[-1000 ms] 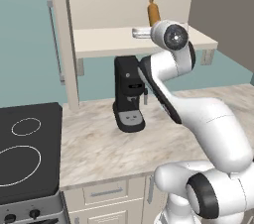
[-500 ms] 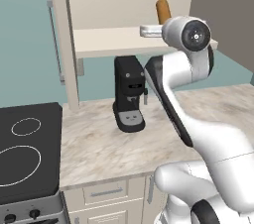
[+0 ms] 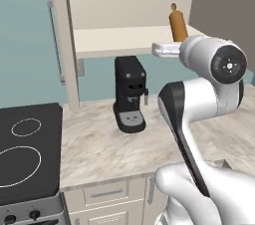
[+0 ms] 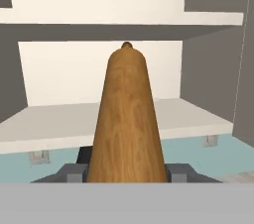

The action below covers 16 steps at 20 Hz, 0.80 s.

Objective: Open the cabinet, retrieve the rolling pin, and place it next to the meat on the cutting board to prepare for tenderizing.

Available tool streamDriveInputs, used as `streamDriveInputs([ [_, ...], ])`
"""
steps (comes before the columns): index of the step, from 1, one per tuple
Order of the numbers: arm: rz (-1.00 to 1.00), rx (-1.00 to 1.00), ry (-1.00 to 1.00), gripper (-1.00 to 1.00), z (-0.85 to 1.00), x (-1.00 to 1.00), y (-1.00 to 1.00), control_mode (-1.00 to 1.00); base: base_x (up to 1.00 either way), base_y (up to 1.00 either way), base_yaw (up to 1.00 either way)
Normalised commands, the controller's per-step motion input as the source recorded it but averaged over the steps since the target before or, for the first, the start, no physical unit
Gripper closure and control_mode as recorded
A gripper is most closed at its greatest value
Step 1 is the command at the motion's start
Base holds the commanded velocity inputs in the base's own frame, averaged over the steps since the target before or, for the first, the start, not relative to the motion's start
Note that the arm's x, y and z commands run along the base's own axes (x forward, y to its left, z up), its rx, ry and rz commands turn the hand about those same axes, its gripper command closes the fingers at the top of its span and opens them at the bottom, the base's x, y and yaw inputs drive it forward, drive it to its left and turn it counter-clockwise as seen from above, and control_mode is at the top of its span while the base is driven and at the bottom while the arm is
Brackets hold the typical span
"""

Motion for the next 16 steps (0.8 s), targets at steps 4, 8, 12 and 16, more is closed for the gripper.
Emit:
streamDriveInputs([
  [4,-0.03,0.0,0.0,1.0,-0.07,-0.7,0.0,-1.0,0.0,0.0,0.0],
  [8,-0.04,0.0,0.0,1.0,0.0,-0.33,0.0,-1.0,0.0,0.0,0.0],
  [12,-0.01,-0.01,0.0,1.0,0.0,-0.02,0.0,-1.0,0.0,0.0,0.0],
  [16,0.0,0.0,0.0,1.0,-0.05,-0.1,0.0,1.0,-0.13,0.0,0.0],
])
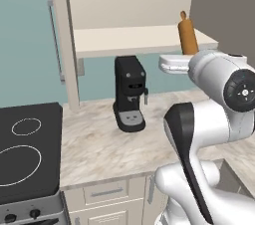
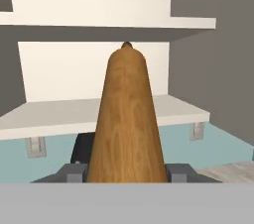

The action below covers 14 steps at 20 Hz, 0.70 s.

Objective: Open the cabinet, retrieve the rolling pin, and place it next to the meat on the cutting board to prepare for tenderizing.

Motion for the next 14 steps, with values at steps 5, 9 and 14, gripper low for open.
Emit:
streamDriveInputs([
  [5,0.0,0.0,0.0,1.0,0.0,0.0,0.0,1.0,-0.89,0.0,-0.01],
  [9,0.0,0.0,0.0,1.0,0.0,0.0,0.0,1.0,-0.9,0.05,-0.02],
  [14,0.0,0.0,0.0,1.0,0.0,0.0,0.0,1.0,-0.86,0.08,-0.05],
])
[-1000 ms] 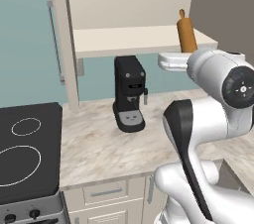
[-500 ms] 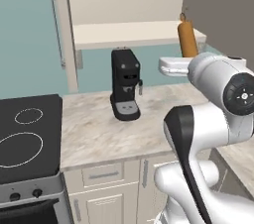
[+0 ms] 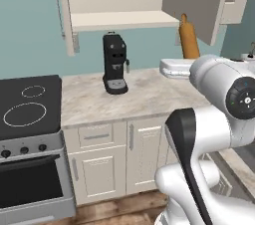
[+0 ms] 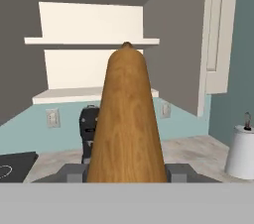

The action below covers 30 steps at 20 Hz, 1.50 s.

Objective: Open the cabinet, retrieve the rolling pin, and place it next to the meat on the cutting board to prepare for tenderizing.

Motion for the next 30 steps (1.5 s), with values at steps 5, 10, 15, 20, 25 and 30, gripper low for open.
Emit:
streamDriveInputs([
  [5,0.0,0.0,0.0,1.0,0.0,0.0,0.0,1.0,-0.82,0.15,-0.09],
  [10,0.0,0.0,0.0,1.0,0.0,0.0,0.0,1.0,-0.84,0.16,-0.09],
  [15,0.0,0.0,0.0,1.0,0.0,0.0,0.0,1.0,-0.91,0.2,-0.09],
  [20,0.0,0.0,0.0,1.0,0.0,0.0,0.0,1.0,-0.79,0.33,-0.1],
  [25,0.0,0.0,0.0,1.0,0.0,0.0,0.0,1.0,-0.6,0.5,-0.09],
  [30,0.0,0.0,0.0,1.0,0.0,0.0,0.0,1.0,-0.49,0.57,-0.05],
])
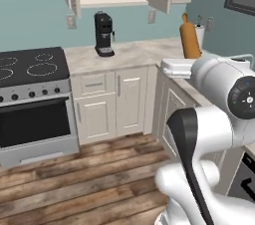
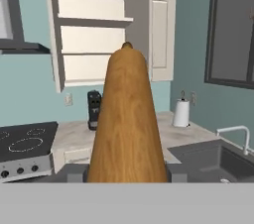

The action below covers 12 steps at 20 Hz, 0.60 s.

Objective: Open the cabinet, retrieve the rolling pin, and place it next to the meat on the cutting board to prepare for tenderizing.

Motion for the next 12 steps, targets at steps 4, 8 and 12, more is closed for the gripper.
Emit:
streamDriveInputs([
  [4,0.0,0.0,0.0,1.0,0.0,0.0,0.0,1.0,-0.47,0.6,-0.02],
  [8,0.0,0.0,0.0,1.0,0.0,0.0,0.0,1.0,-0.38,0.56,0.0],
  [12,0.0,0.0,0.0,1.0,0.0,0.0,0.0,1.0,-0.19,0.26,0.15],
])
